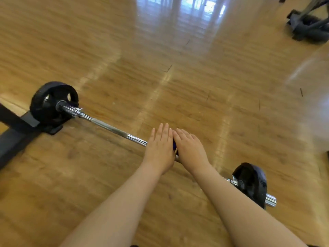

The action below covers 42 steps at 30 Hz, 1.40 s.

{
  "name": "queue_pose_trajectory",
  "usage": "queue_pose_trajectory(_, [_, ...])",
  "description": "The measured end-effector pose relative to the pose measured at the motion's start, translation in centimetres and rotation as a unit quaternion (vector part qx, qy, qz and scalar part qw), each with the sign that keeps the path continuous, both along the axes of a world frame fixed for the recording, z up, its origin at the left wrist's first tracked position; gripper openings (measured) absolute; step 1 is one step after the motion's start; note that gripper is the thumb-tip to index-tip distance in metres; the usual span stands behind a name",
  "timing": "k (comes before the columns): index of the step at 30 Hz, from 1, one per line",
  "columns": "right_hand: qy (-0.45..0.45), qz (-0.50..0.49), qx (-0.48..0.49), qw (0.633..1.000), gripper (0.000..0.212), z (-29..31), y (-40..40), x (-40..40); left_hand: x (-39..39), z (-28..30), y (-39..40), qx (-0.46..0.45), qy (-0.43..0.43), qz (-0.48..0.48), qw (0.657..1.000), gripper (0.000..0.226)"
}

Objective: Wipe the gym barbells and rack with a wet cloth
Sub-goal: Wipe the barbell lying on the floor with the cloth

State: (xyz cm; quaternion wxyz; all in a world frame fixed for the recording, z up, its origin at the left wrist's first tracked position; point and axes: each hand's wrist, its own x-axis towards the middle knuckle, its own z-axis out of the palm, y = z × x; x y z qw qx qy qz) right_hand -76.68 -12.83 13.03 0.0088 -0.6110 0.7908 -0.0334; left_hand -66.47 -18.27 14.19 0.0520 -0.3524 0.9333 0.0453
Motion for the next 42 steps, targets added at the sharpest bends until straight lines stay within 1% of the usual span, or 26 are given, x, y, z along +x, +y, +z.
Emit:
queue_pose_trajectory(3, [0.000,0.020,-0.044,0.999,0.045,-1.5,-3.9,1.9,1.9,-1.7,-4.2,-0.003,-0.019,0.012,1.000,0.065])
queue_pose_trajectory(6, [0.032,0.040,-0.064,0.997,0.045,-3.7,-6.6,2.4,2.8,-3.5,-7.3,-0.005,-0.024,0.039,0.999,0.064])
queue_pose_trajectory(9, [0.038,0.060,-0.035,0.997,0.050,-6.6,-10.0,1.1,2.5,-6.0,-10.1,-0.024,-0.018,0.063,0.998,0.062])
queue_pose_trajectory(13, [0.043,0.128,-0.008,0.991,0.052,-10.7,-14.7,-0.5,2.0,-10.4,-13.7,-0.072,-0.011,0.112,0.991,0.063])
queue_pose_trajectory(17, [0.008,0.139,-0.047,0.989,0.051,-14.6,-17.8,0.0,3.2,-14.9,-15.6,-0.089,-0.002,0.180,0.980,0.064])
queue_pose_trajectory(20, [-0.030,0.151,-0.054,0.987,0.055,-17.1,-17.6,1.4,5.0,-17.5,-14.8,-0.079,-0.018,0.207,0.975,0.065])
queue_pose_trajectory(22, [-0.049,0.158,-0.054,0.985,0.057,-18.6,-17.0,2.1,6.2,-18.7,-13.9,-0.076,-0.043,0.198,0.976,0.068])
queue_pose_trajectory(25, [-0.073,0.180,-0.051,0.980,0.061,-20.3,-16.5,2.6,7.5,-20.1,-13.7,-0.078,-0.052,0.182,0.979,0.070])
queue_pose_trajectory(28, [-0.115,0.201,-0.023,0.972,0.058,-20.7,-16.8,2.8,8.2,-20.4,-14.9,-0.107,-0.090,0.118,0.983,0.071])
queue_pose_trajectory(30, [-0.125,0.199,-0.033,0.971,0.052,-20.9,-16.7,2.6,8.2,-20.2,-16.1,-0.130,-0.100,0.078,0.983,0.070])
queue_pose_trajectory(32, [-0.121,0.191,-0.060,0.972,0.046,-21.2,-16.1,2.4,7.8,-20.3,-17.0,-0.136,-0.089,0.039,0.986,0.070])
queue_pose_trajectory(33, [-0.118,0.185,-0.082,0.972,0.048,-21.6,-15.8,2.1,7.5,-20.6,-17.3,-0.135,-0.078,0.026,0.987,0.071])
queue_pose_trajectory(34, [-0.115,0.175,-0.110,0.972,0.053,-21.9,-15.6,1.9,7.4,-21.2,-17.5,-0.133,-0.065,0.018,0.989,0.071])
queue_pose_trajectory(36, [-0.079,0.155,-0.162,0.971,0.064,-22.7,-15.7,1.5,7.6,-22.7,-17.7,-0.126,-0.047,0.013,0.991,0.073])
queue_pose_trajectory(37, [-0.066,0.146,-0.178,0.971,0.064,-23.0,-16.0,1.6,7.9,-23.7,-17.9,-0.125,-0.047,0.012,0.991,0.075])
queue_pose_trajectory(39, [-0.066,0.129,-0.195,0.970,0.057,-23.5,-17.0,2.6,8.4,-25.6,-18.5,-0.119,-0.044,0.012,0.992,0.079])
queue_pose_trajectory(41, [-0.052,0.127,-0.176,0.975,0.046,-24.5,-18.2,4.0,8.8,-26.8,-19.4,-0.114,-0.008,0.039,0.993,0.086])
queue_pose_trajectory(42, [-0.034,0.130,-0.165,0.977,0.039,-25.2,-18.7,4.7,8.9,-27.2,-20.0,-0.126,0.012,0.044,0.991,0.092])
